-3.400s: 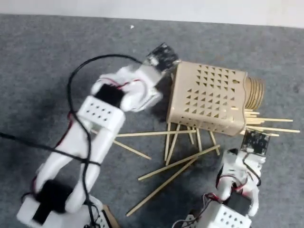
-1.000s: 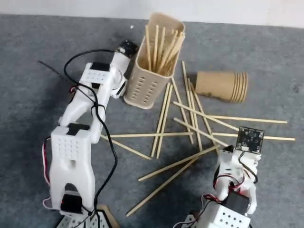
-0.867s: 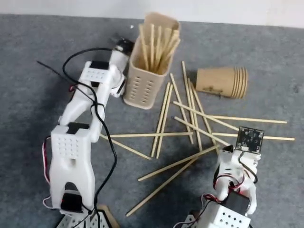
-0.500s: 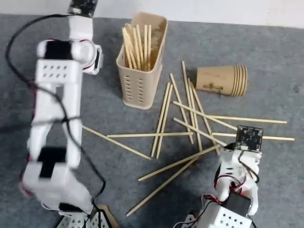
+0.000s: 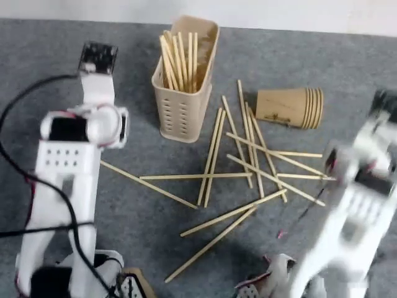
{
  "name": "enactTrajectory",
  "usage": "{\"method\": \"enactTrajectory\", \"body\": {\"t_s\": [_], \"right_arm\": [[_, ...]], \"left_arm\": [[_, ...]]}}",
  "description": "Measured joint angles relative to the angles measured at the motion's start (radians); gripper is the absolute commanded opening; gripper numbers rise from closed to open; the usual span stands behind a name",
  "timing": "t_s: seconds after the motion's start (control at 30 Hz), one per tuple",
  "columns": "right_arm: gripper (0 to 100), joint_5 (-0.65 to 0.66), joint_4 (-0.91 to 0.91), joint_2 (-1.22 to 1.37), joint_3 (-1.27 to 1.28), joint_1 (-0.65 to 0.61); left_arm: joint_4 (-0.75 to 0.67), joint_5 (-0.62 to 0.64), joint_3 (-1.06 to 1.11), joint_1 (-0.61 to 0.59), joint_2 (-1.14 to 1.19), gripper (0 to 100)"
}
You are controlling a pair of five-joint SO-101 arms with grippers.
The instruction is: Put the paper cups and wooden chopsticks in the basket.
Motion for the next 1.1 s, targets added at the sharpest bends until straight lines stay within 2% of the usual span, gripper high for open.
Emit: {"method": "enactTrajectory", "body": {"t_s": [0.2,0.37,0.57,0.77,0.9,0.97,1.1], "right_arm": [[28.1,-0.110,0.201,0.674,-0.641,-0.106],[29.0,-0.146,0.373,1.074,-1.189,-0.206],[29.0,-0.175,0.413,1.439,-1.709,-0.221],[29.0,-0.192,0.400,1.677,-2.001,-0.218],[28.3,-0.193,0.428,1.745,-2.038,-0.216],[23.3,-0.193,0.445,1.749,-2.041,-0.216],[6.8,-0.158,0.505,1.754,-2.082,-0.216]], "left_arm": [[-0.301,0.000,0.381,0.003,-0.166,16],[-0.396,-0.025,0.480,0.002,-0.206,16],[-0.404,-0.031,0.493,0.000,-0.206,16],[-0.405,-0.031,0.502,0.002,-0.206,16],[-0.405,-0.031,0.502,0.000,-0.206,16],[-0.408,-0.031,0.502,0.002,-0.206,16],[-0.428,-0.031,0.514,0.000,-0.206,16]]}}
